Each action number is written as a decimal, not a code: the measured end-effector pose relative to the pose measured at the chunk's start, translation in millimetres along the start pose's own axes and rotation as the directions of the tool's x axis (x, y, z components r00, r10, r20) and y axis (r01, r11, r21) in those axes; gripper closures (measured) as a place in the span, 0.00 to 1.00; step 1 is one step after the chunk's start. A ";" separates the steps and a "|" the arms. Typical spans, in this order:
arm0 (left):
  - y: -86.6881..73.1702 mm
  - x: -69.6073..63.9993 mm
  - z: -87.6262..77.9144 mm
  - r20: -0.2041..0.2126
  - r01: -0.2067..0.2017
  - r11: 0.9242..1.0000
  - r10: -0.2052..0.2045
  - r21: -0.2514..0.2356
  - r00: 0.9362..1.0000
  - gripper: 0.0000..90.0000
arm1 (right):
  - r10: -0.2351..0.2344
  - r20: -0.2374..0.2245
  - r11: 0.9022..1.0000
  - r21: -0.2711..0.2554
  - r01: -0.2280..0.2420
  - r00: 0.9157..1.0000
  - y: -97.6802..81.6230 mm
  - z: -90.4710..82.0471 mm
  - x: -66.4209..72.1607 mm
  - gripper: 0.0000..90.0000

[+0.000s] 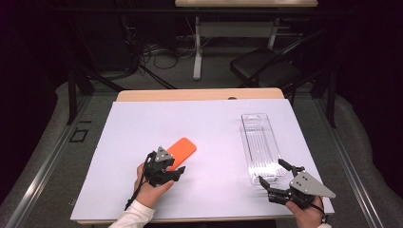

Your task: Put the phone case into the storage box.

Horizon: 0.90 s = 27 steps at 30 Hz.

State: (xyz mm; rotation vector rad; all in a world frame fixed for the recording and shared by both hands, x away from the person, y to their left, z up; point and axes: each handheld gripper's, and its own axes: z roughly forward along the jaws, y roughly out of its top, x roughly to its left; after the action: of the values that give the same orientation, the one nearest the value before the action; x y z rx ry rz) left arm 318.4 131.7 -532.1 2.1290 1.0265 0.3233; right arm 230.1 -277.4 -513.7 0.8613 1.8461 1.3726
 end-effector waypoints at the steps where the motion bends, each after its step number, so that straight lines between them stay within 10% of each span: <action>1: -0.2 0.1 -0.7 0.013 0.017 1.000 -0.017 -0.004 1.000 0.51 | 0.000 -0.002 1.000 0.004 0.000 1.000 0.0 0.0 0.2 0.16; 10: -2.0 7.7 -3.5 0.056 0.008 0.999 -0.005 -0.050 0.998 0.51 | -0.001 -0.001 1.000 0.003 0.001 1.000 -0.2 0.2 -0.1 0.16; 27: -3.5 23.7 -7.0 0.039 0.093 0.996 -0.093 -0.012 0.995 0.06 | -0.005 -0.005 1.000 0.008 0.005 1.000 -0.2 0.4 -0.3 0.16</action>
State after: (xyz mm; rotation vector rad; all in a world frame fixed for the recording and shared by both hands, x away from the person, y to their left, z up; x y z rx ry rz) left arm 328.2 154.6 -531.8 2.0601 1.0943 0.2422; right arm 230.5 -277.4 -514.0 0.8574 1.8575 1.3657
